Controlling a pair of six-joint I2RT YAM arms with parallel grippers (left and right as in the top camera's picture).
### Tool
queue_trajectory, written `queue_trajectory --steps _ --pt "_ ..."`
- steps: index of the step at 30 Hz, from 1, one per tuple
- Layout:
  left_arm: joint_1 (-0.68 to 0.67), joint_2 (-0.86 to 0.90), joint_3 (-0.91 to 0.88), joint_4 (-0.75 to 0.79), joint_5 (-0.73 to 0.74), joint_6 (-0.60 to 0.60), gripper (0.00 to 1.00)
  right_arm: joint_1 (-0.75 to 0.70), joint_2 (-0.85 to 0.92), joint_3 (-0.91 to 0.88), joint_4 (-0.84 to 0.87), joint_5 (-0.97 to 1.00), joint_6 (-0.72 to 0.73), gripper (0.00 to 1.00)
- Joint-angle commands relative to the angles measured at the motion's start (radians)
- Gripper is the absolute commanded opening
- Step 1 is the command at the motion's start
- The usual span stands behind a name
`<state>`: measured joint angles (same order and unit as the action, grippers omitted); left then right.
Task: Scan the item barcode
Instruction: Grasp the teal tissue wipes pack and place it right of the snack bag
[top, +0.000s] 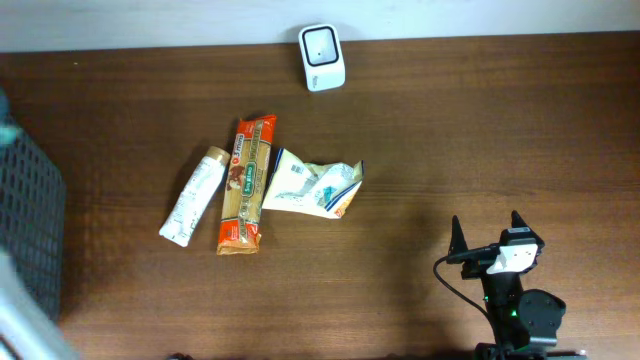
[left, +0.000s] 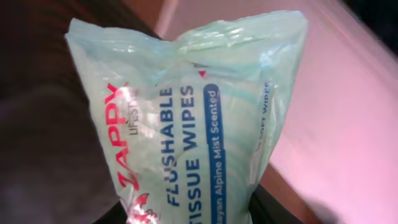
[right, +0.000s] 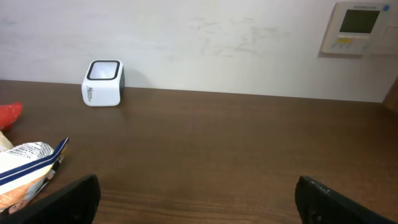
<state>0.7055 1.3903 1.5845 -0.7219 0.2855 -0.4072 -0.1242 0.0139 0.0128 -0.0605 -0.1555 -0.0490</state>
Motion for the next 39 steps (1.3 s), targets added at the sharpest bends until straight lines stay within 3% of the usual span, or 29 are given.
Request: queue_trajectory --steps 1,5,12,18,22,24,25,27,32,39 --pt "-0.274 0.043 0.002 -0.055 0.022 0.04 0.43 -0.007 -0.005 -0.007 -0.004 0.009 0.004 0.99" --pt "-0.625 0.202 0.002 -0.093 -0.005 0.112 0.43 -0.007 -0.005 -0.007 -0.004 0.009 0.004 0.99" --pt "-1.002 0.546 0.002 -0.079 -0.004 0.128 0.44 -0.007 -0.005 -0.007 -0.004 0.009 0.005 0.99" --pt "-1.279 0.643 0.003 -0.061 -0.001 0.384 0.44 -0.007 -0.005 -0.007 -0.004 0.009 0.005 0.99" --pt "-1.376 0.643 0.003 -0.038 -0.002 0.482 0.47 -0.007 -0.005 -0.007 -0.004 0.009 0.004 0.99" --pt "-1.381 0.643 0.002 -0.036 -0.019 0.484 0.5 -0.007 -0.005 -0.007 -0.004 0.009 0.004 0.99" --pt "-1.381 0.643 0.002 -0.036 -0.02 0.485 0.58 -0.007 -0.005 -0.007 -0.004 0.009 0.005 0.99" --pt "-1.381 0.643 0.003 -0.031 -0.02 0.485 0.99 -0.007 -0.005 -0.007 -0.004 0.009 0.004 0.99" --pt "-1.304 0.614 0.153 -0.113 -0.06 0.492 0.99 -0.007 -0.005 -0.007 -0.004 0.009 0.004 0.99" --pt "-0.862 0.525 0.734 -0.468 -0.226 0.49 0.99 -0.007 -0.005 -0.007 -0.004 0.009 0.004 0.99"
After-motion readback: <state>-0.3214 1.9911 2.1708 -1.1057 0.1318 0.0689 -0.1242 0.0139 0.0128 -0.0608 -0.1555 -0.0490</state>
